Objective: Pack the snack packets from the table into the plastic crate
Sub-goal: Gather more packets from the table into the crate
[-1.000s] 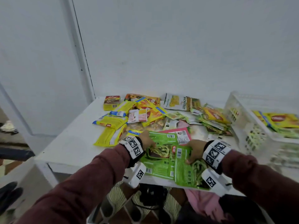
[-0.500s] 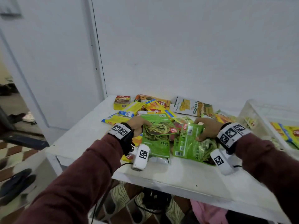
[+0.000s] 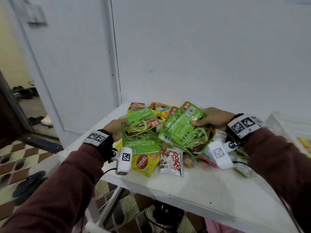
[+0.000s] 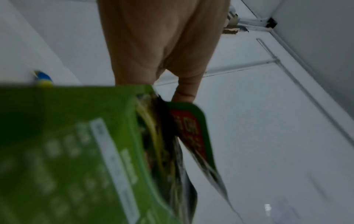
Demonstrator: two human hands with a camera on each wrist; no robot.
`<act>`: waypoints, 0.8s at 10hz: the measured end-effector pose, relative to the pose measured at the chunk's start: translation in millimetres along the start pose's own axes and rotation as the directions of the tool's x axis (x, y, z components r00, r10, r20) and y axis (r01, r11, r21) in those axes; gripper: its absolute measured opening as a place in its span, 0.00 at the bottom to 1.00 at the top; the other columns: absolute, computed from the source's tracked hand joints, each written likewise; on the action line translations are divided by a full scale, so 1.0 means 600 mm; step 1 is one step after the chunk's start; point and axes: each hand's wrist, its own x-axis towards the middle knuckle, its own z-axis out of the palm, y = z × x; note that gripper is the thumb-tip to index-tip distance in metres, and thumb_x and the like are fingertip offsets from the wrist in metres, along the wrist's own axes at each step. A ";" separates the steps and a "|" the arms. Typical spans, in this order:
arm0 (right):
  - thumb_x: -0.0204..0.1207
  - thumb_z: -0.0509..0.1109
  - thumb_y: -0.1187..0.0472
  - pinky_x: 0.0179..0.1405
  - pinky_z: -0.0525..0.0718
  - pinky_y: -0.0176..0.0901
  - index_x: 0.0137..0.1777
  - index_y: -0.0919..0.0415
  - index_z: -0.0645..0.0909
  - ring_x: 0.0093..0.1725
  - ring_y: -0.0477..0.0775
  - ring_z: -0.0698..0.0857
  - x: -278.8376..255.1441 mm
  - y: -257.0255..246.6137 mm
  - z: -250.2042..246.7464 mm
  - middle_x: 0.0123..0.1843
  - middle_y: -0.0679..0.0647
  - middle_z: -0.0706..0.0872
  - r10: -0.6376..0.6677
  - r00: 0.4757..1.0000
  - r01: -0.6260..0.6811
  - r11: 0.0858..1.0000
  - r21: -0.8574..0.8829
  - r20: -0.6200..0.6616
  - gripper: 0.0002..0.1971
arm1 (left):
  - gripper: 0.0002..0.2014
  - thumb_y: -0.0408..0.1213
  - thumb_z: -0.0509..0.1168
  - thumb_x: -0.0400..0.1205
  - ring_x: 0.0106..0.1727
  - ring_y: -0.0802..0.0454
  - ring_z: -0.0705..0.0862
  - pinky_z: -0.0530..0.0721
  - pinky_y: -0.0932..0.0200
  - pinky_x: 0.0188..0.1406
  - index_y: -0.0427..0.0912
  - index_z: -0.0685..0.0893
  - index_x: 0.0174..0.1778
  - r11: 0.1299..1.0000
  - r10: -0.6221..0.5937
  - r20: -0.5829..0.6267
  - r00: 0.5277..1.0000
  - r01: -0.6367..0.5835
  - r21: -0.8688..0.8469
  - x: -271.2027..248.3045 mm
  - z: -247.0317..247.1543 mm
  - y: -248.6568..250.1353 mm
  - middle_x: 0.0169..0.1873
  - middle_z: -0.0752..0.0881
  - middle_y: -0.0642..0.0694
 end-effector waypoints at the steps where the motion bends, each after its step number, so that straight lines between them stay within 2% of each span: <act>1: 0.65 0.78 0.51 0.67 0.78 0.58 0.47 0.58 0.87 0.53 0.61 0.88 0.054 -0.007 0.081 0.51 0.60 0.89 0.048 0.993 -0.058 0.994 0.092 0.108 0.14 | 0.11 0.23 0.53 0.75 0.29 0.42 0.87 0.87 0.57 0.27 0.32 0.79 0.47 1.000 -0.008 -0.173 0.985 0.010 0.008 0.040 -0.061 -0.051 0.34 0.88 0.37; 2: 0.72 0.73 0.49 0.68 0.77 0.55 0.51 0.59 0.86 0.57 0.60 0.86 0.107 -0.014 0.156 0.56 0.58 0.88 0.110 0.977 -0.101 0.993 -0.057 0.184 0.14 | 0.04 0.26 0.65 0.71 0.42 0.41 0.83 0.84 0.47 0.49 0.37 0.79 0.39 0.974 -0.049 -0.265 0.963 0.105 0.201 0.096 -0.104 -0.092 0.45 0.82 0.34; 3: 0.71 0.72 0.45 0.69 0.75 0.52 0.64 0.64 0.80 0.64 0.60 0.81 0.147 -0.016 0.203 0.64 0.58 0.84 0.216 0.946 -0.172 0.966 -0.192 0.241 0.27 | 0.09 0.27 0.63 0.79 0.47 0.43 0.77 0.81 0.52 0.50 0.40 0.76 0.34 0.872 0.006 -0.278 0.961 0.131 0.472 0.073 -0.086 -0.082 0.46 0.78 0.37; 4: 0.71 0.71 0.40 0.72 0.70 0.51 0.74 0.62 0.71 0.72 0.60 0.74 0.165 -0.027 0.221 0.73 0.57 0.75 0.283 0.929 -0.170 0.899 -0.403 0.239 0.37 | 0.12 0.31 0.65 0.80 0.43 0.44 0.76 0.76 0.58 0.40 0.39 0.74 0.31 0.706 -0.027 -0.237 0.971 0.186 0.683 0.057 -0.074 -0.068 0.41 0.78 0.39; 5: 0.72 0.70 0.42 0.73 0.69 0.50 0.77 0.61 0.66 0.74 0.59 0.71 0.172 -0.039 0.221 0.77 0.57 0.70 0.295 0.932 -0.170 0.870 -0.462 0.212 0.38 | 0.13 0.38 0.67 0.79 0.34 0.46 0.76 0.71 0.60 0.26 0.35 0.74 0.33 0.558 -0.096 -0.201 0.975 0.220 0.800 0.060 -0.072 -0.054 0.31 0.75 0.42; 6: 0.71 0.72 0.44 0.75 0.68 0.49 0.80 0.61 0.59 0.76 0.59 0.68 0.173 -0.044 0.222 0.79 0.57 0.66 0.296 0.937 -0.170 0.849 -0.501 0.183 0.42 | 0.18 0.43 0.67 0.79 0.54 0.43 0.81 0.81 0.54 0.47 0.32 0.78 0.57 0.432 -0.121 -0.171 0.978 0.207 0.878 0.059 -0.064 -0.039 0.53 0.82 0.36; 7: 0.70 0.73 0.44 0.74 0.68 0.50 0.79 0.62 0.62 0.75 0.59 0.70 0.172 -0.036 0.221 0.78 0.56 0.69 0.310 0.936 -0.188 0.843 -0.505 0.169 0.41 | 0.26 0.45 0.65 0.80 0.56 0.45 0.78 0.77 0.56 0.61 0.30 0.74 0.68 0.337 -0.150 -0.172 0.974 0.214 0.917 0.060 -0.054 -0.032 0.65 0.79 0.36; 8: 0.70 0.74 0.45 0.75 0.67 0.52 0.79 0.61 0.62 0.76 0.58 0.69 0.171 -0.030 0.214 0.79 0.56 0.68 0.328 0.928 -0.205 0.846 -0.492 0.177 0.42 | 0.27 0.46 0.64 0.81 0.53 0.48 0.76 0.76 0.57 0.54 0.31 0.73 0.70 0.266 -0.190 -0.152 0.970 0.200 0.943 0.066 -0.042 -0.026 0.62 0.80 0.38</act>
